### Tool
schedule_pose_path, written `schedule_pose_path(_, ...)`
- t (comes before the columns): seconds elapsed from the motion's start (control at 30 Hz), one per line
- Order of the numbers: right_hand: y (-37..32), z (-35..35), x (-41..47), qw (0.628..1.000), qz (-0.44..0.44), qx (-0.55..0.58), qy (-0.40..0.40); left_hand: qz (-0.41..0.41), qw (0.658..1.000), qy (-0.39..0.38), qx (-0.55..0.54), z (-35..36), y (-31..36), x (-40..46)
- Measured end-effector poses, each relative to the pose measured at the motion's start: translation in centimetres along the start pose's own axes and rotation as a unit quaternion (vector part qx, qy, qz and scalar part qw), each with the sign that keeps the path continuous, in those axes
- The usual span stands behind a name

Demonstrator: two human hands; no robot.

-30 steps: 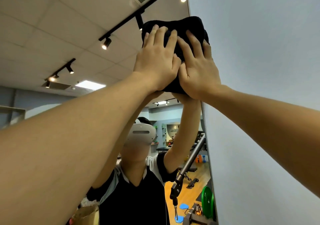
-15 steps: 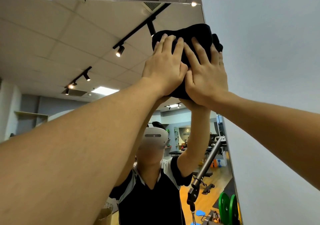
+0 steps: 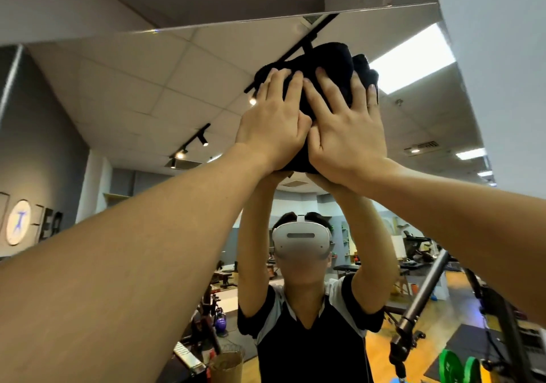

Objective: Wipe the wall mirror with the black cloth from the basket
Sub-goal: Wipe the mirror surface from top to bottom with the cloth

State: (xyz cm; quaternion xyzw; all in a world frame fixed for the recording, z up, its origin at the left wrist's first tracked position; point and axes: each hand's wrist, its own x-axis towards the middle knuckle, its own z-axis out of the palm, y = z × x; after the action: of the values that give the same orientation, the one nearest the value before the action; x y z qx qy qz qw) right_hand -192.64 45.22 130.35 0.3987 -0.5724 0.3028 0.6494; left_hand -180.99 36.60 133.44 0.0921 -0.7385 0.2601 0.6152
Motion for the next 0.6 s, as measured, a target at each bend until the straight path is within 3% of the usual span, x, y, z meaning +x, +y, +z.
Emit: schedule_pose_path(0.6,-24.0,4.8,4.3,0.999,-0.041,0.013,-0.012,-0.036,0.998,0.004,0.043,-8.1,-22.2,-8.1)
